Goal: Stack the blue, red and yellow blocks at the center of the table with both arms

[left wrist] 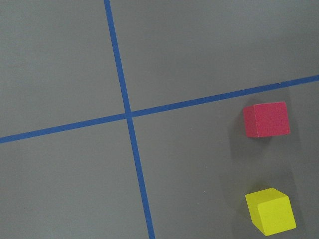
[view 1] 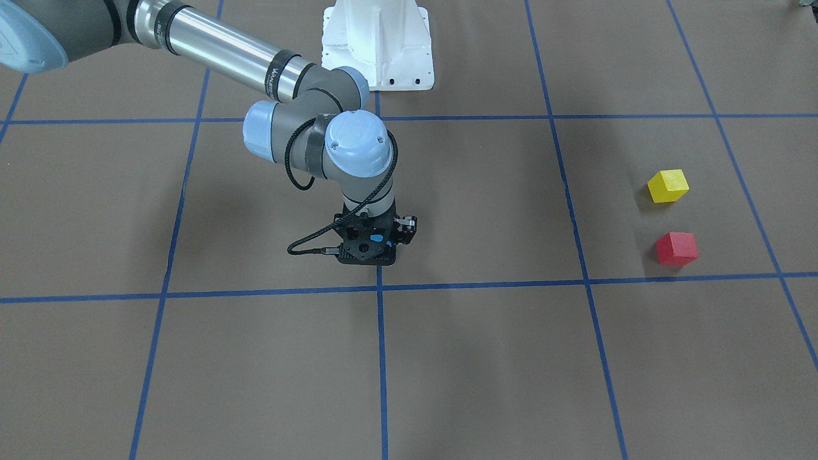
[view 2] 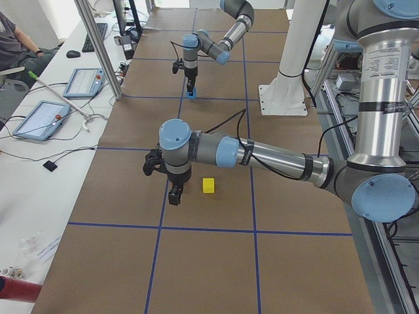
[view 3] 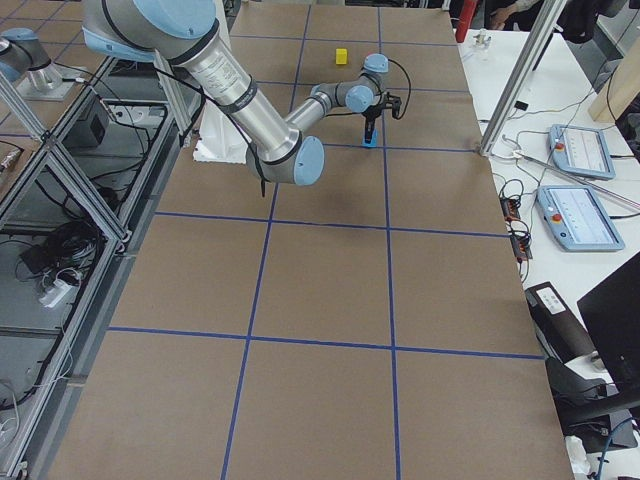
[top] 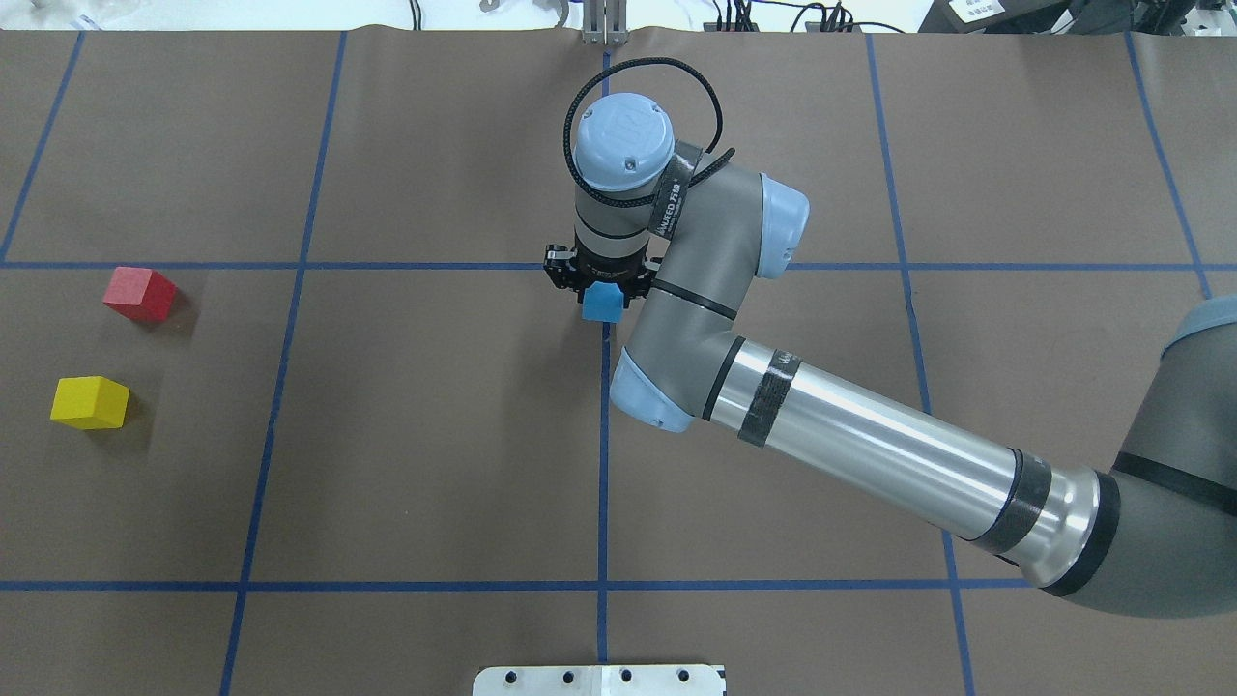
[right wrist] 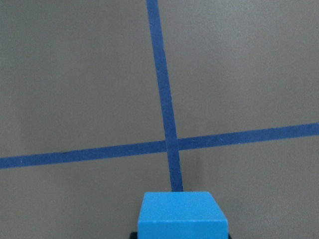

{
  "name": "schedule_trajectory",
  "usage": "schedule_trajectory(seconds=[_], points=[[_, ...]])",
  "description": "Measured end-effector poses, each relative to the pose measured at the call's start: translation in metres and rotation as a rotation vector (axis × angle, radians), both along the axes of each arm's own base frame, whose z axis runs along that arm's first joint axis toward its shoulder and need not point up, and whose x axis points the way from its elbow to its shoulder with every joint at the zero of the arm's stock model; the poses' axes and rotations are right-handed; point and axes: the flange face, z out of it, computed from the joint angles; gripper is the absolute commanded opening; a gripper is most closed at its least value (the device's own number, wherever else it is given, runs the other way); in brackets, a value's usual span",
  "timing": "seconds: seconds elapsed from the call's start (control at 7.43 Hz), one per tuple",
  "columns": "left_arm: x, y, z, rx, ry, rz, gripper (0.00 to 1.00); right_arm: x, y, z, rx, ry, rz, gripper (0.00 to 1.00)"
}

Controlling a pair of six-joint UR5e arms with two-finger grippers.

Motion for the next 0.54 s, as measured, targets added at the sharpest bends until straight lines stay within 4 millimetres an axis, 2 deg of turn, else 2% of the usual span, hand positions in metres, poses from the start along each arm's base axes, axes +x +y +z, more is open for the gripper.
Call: schedule_trajectory(seconds=[0.13, 0.27, 0.54], points=[[0.0, 0.0, 0.0002, 0.0, 0.0, 0.0, 1.0, -0.0017, 0.0017, 0.0002, 0.006, 0.0, -0.008, 0.49], [0.0001, 0.0, 0.0003, -0.001, 0.0, 0.0, 1.0, -0.0026, 0.0027, 0.0007, 0.013, 0.001, -0.016, 0.56], [0.0002, 0.0, 0.0004, 0.0, 0.0, 0.001, 1.0, -0.0054, 0.0049, 0.0028, 0.019, 0.006, -0.022, 0.58]])
